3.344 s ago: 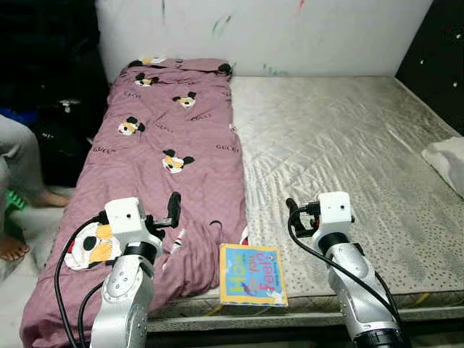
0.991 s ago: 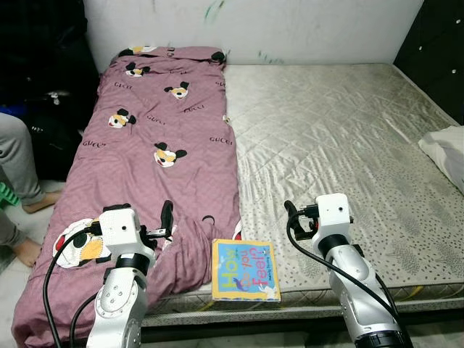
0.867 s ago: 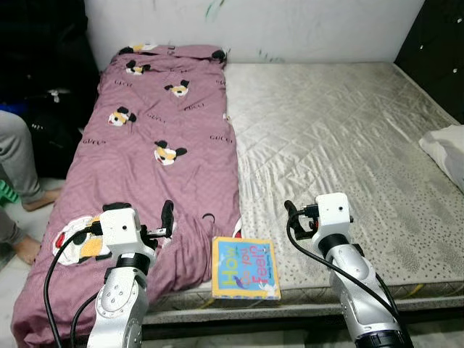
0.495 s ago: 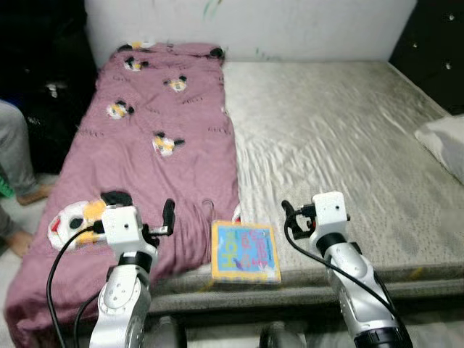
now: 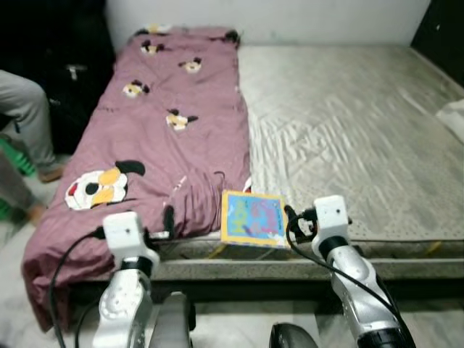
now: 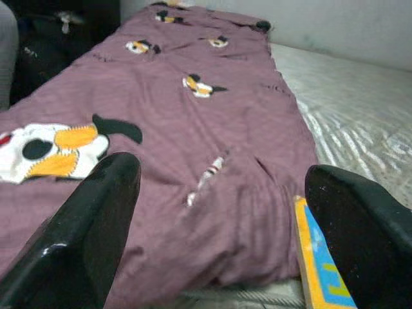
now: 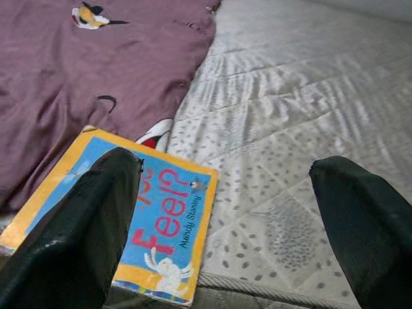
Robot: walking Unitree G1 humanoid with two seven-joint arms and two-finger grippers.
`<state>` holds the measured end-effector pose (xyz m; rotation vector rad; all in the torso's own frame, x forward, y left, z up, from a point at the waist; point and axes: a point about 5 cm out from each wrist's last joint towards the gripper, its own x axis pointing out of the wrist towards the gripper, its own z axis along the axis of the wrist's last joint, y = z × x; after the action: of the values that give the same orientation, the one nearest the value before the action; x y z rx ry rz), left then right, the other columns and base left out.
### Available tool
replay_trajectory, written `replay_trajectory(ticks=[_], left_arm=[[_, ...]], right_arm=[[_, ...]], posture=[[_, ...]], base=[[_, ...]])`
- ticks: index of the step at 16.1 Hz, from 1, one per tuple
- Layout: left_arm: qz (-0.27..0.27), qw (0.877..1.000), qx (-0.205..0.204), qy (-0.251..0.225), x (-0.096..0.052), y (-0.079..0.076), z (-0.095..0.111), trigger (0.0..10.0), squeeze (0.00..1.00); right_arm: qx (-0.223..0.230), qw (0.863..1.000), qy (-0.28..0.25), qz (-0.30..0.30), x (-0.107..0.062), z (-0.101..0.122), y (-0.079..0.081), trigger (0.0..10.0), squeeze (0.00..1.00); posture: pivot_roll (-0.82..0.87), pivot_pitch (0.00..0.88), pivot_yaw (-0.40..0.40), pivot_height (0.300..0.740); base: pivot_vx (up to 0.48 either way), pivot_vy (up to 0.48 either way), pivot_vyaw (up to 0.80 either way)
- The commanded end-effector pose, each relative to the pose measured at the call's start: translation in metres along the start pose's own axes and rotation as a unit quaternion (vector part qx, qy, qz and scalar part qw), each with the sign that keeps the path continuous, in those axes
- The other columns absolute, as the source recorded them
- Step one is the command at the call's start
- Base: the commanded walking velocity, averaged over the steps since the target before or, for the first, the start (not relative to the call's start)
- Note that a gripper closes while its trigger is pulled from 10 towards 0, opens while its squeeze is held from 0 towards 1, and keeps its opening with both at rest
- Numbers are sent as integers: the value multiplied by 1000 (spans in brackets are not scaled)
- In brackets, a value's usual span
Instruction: Clean up the room
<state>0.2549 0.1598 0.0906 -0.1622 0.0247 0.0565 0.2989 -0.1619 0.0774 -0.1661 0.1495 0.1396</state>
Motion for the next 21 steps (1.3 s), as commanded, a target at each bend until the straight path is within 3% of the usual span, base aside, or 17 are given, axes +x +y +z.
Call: replay_trajectory(ticks=[1,16,21], left_arm=[[0,1000,2,-11,3,-2,6,10000,0],[-13,1000,-4,-13,5,-6,7,10000,0],[-27,999,-9,-16,4,-9,8,10000,0]], right_arm=[[-8,1000,-8,2,1,3,-2,10000,0],[-10,1000,-13,15,0,3,5,10000,0],[-16,1000,-14,17,1,3,7,10000,0]], posture=[[20,100,-22,640],[18,106,-17,640],[17,108,-18,640]], base=[[0,0,0],[0,0,93],[310,0,0]])
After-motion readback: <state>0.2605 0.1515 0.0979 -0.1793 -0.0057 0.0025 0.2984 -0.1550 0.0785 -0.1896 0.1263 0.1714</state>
